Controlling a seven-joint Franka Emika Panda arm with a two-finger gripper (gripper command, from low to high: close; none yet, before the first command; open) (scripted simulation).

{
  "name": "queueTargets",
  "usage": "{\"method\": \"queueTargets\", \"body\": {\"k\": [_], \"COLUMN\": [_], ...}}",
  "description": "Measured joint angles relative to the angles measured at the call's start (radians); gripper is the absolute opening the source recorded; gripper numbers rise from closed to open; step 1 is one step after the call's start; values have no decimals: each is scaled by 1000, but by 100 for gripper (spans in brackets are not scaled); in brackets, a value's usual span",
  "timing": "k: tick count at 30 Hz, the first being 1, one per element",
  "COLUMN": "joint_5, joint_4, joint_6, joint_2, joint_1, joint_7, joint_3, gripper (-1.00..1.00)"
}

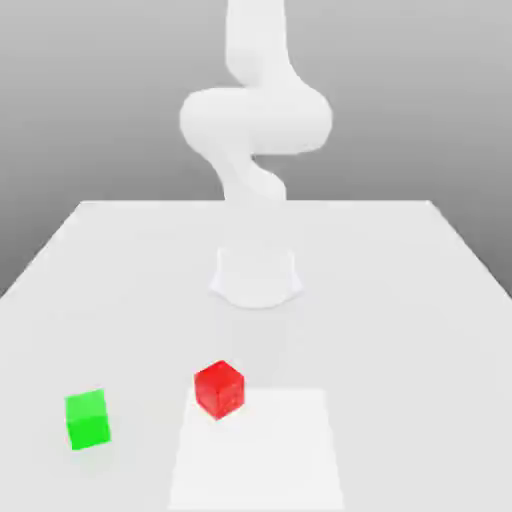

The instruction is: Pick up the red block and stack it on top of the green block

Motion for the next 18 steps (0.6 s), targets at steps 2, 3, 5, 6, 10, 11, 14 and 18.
{"method": "queueTargets", "body": {"k": [2,3,5,6,10,11,14,18], "joint_5": [-7,-10,-17,-21,-39,-43,-66,-57], "joint_4": [-61,-91,-151,-181,-304,-337,-438,-539], "joint_6": [48,71,116,139,231,256,333,488], "joint_2": [60,89,148,177,296,328,430,640], "joint_1": [19,27,45,52,83,87,103,119], "joint_7": [-78,-116,-192,-231,-386,-427,-555,-738], "joint_3": [-39,-56,-91,-107,-172,-184,-228,-266], "gripper": [0,0,0,0,0,0,0,0]}}
